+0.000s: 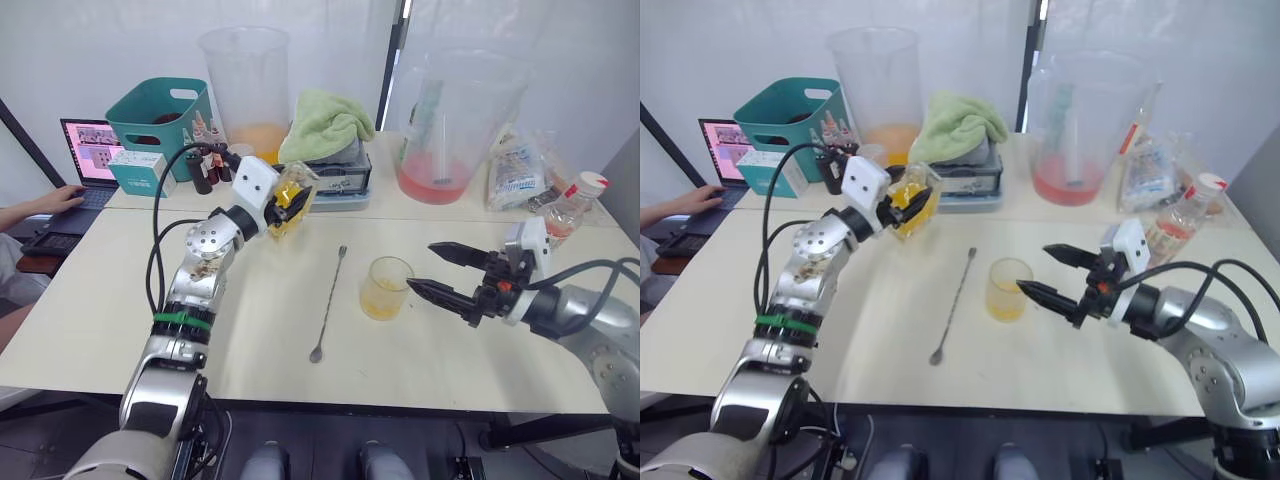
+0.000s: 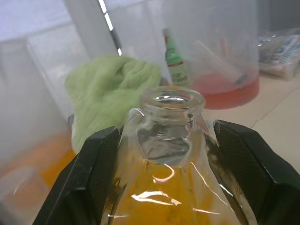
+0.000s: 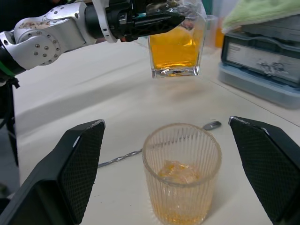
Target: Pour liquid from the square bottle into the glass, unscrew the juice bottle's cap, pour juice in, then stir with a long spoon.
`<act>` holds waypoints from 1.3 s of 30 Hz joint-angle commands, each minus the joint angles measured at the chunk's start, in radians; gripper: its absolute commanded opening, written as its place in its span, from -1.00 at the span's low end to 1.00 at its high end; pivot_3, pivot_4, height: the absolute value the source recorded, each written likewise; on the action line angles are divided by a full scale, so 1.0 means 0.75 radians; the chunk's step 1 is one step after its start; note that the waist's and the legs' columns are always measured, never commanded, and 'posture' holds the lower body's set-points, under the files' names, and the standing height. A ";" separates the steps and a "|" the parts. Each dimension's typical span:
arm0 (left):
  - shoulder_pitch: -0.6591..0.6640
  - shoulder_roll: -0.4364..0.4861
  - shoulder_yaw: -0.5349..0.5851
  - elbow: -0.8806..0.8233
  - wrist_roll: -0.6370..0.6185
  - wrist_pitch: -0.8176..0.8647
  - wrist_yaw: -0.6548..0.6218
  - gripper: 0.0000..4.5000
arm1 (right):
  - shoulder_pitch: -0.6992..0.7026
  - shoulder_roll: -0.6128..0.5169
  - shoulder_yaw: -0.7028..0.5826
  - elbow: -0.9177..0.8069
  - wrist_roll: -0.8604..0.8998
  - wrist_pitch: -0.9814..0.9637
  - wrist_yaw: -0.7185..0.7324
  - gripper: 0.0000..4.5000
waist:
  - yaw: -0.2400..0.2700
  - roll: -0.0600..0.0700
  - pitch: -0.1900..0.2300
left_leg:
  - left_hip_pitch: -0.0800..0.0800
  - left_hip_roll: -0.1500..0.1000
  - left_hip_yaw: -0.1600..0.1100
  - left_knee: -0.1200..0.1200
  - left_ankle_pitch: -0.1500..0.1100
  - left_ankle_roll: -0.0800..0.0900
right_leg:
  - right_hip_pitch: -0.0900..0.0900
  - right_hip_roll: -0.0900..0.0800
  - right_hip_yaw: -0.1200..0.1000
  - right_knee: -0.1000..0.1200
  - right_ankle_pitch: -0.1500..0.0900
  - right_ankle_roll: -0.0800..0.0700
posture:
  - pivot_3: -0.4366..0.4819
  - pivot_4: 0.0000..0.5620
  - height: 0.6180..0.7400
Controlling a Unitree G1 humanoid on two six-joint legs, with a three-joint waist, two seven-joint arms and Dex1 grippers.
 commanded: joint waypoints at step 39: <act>0.367 -0.244 0.123 -0.481 -0.045 0.217 0.443 1.00 | -0.129 -0.033 0.042 0.035 -0.003 0.059 0.203 1.00 | 0.022 0.000 0.000 | 0.004 -0.001 -0.002 -0.001 0.003 0.001 | 0.005 -0.001 -0.002 0.000 0.001 -0.001 | -0.05 -0.47 1.00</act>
